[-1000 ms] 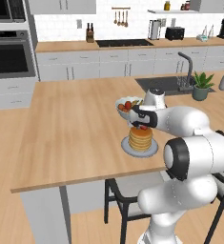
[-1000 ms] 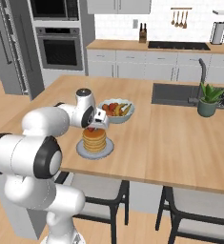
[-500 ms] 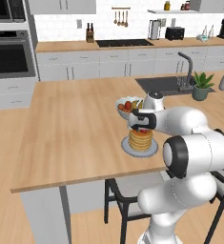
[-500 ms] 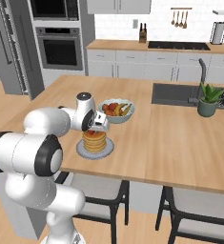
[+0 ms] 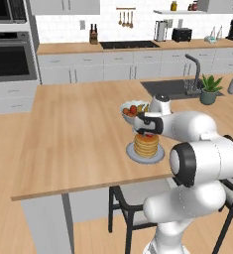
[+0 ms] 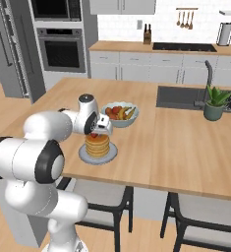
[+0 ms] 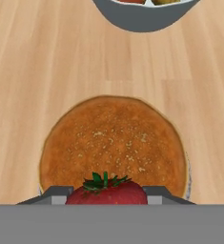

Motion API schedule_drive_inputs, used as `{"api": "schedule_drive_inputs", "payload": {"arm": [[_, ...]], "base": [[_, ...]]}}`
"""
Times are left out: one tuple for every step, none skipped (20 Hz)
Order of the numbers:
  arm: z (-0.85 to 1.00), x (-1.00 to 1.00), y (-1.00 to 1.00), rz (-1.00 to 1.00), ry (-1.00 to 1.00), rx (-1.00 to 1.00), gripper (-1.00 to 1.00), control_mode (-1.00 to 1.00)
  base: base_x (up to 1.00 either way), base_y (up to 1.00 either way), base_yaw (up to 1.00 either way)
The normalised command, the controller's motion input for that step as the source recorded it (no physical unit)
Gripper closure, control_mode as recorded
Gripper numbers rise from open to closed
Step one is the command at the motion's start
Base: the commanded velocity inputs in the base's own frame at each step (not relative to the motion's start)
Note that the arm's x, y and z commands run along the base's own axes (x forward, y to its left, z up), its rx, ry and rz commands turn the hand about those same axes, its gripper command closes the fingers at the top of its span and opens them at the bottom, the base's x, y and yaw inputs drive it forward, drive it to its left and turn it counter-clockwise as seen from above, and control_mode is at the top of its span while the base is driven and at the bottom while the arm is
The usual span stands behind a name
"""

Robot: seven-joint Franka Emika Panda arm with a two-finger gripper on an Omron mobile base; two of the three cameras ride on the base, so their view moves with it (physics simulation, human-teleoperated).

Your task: Take the strawberry from the fridge and place it on top of the pancake, located on the dining counter.

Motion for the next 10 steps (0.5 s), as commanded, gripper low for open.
{"api": "schedule_drive_inputs", "payload": {"arm": [[0.14, 0.08, -0.04, 0.0, 0.0, 0.0, 1.0, -1.0], [0.0, 0.04, 0.0, 0.0, 0.0, 0.0, 1.0, -1.0], [0.0, 0.01, 0.0, 0.0, 0.0, 0.0, 1.0, -1.0], [0.0, 0.0, 0.0, 0.0, 0.0, 0.0, 1.0, -1.0], [-0.04, 0.06, 0.0, 0.0, 0.0, 0.0, 1.0, -1.0], [-0.11, 0.01, 0.0, 0.0, 0.0, 0.0, 1.0, -1.0], [-0.13, 0.0, 0.0, 0.0, 0.0, 0.0, 1.0, -1.0], [-0.11, 0.0, 0.0, 0.0, 0.0, 0.0, 1.0, -1.0], [-0.09, 0.02, 0.0, 0.0, 0.0, 0.0, 1.0, -1.0], [-0.14, 0.01, 0.0, 0.0, 0.0, 0.0, 1.0, -1.0]], "base": [[0.0, 0.0, 0.0], [0.0, 0.0, 0.0], [0.0, 0.0, 0.0], [0.0, 0.0, 0.0], [0.0, 0.0, 0.0], [0.0, 0.0, 0.0], [0.0, 0.0, 0.0], [0.0, 0.0, 0.0], [0.0, 0.0, 0.0], [0.0, 0.0, 0.0]]}}
